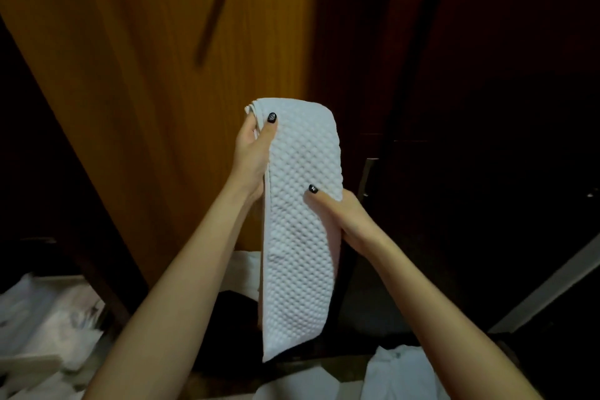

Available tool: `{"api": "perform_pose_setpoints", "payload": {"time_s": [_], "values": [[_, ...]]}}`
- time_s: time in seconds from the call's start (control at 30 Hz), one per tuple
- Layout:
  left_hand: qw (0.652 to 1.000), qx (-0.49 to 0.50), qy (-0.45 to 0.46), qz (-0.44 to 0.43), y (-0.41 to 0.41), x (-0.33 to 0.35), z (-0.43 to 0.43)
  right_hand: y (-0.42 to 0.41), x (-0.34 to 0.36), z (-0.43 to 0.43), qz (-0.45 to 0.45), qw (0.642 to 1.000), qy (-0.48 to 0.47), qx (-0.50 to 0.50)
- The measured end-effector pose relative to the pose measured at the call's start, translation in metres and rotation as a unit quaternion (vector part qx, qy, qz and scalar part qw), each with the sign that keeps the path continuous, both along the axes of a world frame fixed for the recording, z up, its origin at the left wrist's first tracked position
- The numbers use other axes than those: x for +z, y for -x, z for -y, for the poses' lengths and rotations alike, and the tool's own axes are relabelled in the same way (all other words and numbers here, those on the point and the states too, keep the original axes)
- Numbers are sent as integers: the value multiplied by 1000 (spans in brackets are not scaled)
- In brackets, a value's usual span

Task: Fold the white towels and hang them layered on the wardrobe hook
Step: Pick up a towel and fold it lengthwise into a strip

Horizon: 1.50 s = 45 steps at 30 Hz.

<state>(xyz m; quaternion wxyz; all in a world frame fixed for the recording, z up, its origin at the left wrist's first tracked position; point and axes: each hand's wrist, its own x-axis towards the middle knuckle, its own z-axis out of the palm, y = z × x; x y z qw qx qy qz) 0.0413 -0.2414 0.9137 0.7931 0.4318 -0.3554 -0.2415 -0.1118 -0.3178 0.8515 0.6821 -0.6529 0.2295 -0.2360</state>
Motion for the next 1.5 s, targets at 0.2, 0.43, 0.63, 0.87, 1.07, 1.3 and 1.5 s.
{"api": "perform_pose_setpoints", "payload": {"time_s": [0.2,0.43,0.63,0.87,1.07,1.3,1.5], "values": [[968,84,-96,218,-24,18,-10,-2,31,5,-11,995,87,37],[960,44,-97,259,-43,17,-17,-14,36,9,37,999,2,31],[969,-86,-144,180,-44,0,-20,-22,38,12,66,996,-48,36],[982,11,-181,57,-35,-40,-25,-33,33,17,52,996,-73,13],[975,131,-153,91,0,-100,-42,-41,31,33,92,970,-213,-72],[975,97,-187,73,18,-132,-52,-38,33,44,82,980,-174,-56],[974,11,-195,111,25,-142,-54,-28,38,53,76,988,-134,-15]]}}
